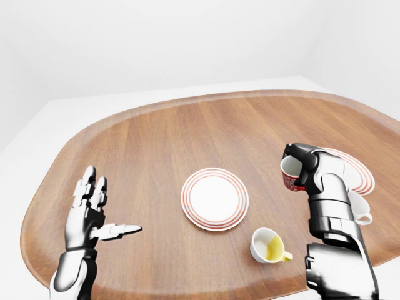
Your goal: Put the red mug on the left plate.
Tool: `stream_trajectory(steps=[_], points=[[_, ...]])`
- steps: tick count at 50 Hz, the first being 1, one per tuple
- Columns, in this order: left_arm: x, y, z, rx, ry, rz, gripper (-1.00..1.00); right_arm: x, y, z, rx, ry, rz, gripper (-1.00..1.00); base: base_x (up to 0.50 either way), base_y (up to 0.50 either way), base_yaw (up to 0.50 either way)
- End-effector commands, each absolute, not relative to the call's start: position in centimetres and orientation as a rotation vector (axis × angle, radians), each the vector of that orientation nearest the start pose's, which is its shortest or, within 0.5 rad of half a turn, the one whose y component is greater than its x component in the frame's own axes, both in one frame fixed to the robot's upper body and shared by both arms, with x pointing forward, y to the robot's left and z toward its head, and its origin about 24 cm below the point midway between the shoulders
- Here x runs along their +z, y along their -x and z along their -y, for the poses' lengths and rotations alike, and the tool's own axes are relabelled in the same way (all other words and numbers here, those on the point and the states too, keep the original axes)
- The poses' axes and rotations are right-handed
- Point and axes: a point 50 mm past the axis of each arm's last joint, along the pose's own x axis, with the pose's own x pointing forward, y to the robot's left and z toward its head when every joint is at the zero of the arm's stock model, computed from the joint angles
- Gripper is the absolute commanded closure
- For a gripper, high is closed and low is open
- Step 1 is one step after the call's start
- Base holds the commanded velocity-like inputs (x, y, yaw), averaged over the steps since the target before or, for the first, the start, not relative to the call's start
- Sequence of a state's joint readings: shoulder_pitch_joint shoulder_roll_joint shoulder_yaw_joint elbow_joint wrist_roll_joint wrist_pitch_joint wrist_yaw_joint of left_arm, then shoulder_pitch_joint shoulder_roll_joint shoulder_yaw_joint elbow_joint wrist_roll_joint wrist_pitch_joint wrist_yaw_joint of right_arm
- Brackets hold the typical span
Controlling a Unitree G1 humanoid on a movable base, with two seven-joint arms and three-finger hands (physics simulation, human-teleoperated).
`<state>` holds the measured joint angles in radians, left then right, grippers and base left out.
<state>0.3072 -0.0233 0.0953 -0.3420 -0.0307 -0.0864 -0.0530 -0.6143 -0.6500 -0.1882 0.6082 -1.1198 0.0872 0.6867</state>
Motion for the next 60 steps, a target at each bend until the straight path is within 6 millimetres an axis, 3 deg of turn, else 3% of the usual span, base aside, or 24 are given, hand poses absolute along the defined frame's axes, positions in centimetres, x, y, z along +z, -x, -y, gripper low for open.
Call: stream_trajectory(steps=[1,9,21,28,34,52,60], points=[[6.4,-19.1,-18.6,0.130,0.001,0.133,-1.00,15.4,-38.8,26.4,0.106,1.473,-0.502,1.00,0.00,0.00,0.00],[6.4,-19.1,-18.6,0.132,0.002,0.132,-1.00,15.0,-40.5,22.2,0.168,1.478,-0.418,1.00,0.00,0.00,0.00],[6.4,-18.9,-18.7,0.133,0.008,0.132,-1.00,14.0,-40.9,18.4,0.238,1.483,-0.345,1.00,0.00,0.00,0.00],[6.4,-19.0,-18.8,0.132,0.009,0.133,-1.00,13.8,-41.1,15.0,0.287,1.462,-0.268,1.00,0.00,0.00,0.00],[6.3,-18.9,-18.9,0.131,0.017,0.133,-1.00,12.1,-41.2,13.1,0.352,1.451,-0.271,1.00,0.00,0.00,0.00],[6.3,-19.0,-18.9,0.127,0.018,0.131,-1.00,8.8,-40.2,10.6,0.465,1.300,-0.182,1.00,0.00,0.00,0.00],[6.3,-19.1,-18.9,0.126,0.018,0.132,-1.00,7.4,-39.7,11.7,0.404,1.155,-0.217,1.00,0.00,0.00,0.00]])
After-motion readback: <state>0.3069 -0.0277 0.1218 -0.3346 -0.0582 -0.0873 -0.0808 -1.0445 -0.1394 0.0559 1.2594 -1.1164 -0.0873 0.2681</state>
